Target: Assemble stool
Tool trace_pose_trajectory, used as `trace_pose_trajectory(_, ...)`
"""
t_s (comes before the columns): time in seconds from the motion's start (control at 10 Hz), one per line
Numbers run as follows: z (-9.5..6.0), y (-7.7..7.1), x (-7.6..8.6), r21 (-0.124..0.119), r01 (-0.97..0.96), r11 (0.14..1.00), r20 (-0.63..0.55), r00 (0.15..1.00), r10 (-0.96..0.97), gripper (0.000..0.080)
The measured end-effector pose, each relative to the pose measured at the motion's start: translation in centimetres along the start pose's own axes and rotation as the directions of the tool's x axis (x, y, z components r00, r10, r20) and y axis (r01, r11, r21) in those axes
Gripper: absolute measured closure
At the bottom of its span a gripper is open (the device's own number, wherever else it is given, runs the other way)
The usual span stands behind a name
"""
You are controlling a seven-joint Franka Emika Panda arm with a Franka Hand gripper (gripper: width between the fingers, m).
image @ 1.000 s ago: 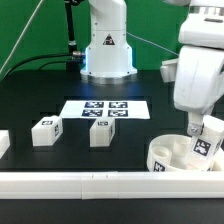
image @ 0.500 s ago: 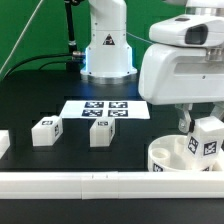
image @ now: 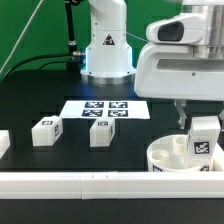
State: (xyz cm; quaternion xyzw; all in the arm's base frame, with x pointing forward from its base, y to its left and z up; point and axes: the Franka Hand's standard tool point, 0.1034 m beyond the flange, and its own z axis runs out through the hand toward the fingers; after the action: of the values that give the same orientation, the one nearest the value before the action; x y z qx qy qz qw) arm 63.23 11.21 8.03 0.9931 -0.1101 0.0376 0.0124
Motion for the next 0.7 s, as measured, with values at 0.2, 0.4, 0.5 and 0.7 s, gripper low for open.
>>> trace_pose_trajectory(0.2, 0.09, -0.18, -0.03, -0.008, -0.136, 0.991, -0.004, 0.991, 0.136, 0.0471)
trace_pose_trajectory(0.4, 0.05, -0.26, 0.13, -0.016, -0.245, 0.969, -0.005, 0.97, 0.245, 0.0471)
trace_pose_trajectory(0.5, -0.04, -0.16, 0.28, -0.011, -0.323, 0.946, -0.001, 0.947, 0.323, 0.0471)
trace_pose_trajectory(0.7, -0.04, -0.16, 0.28, -0.013, -0.386, 0.922, -0.003, 0.923, 0.386, 0.0471)
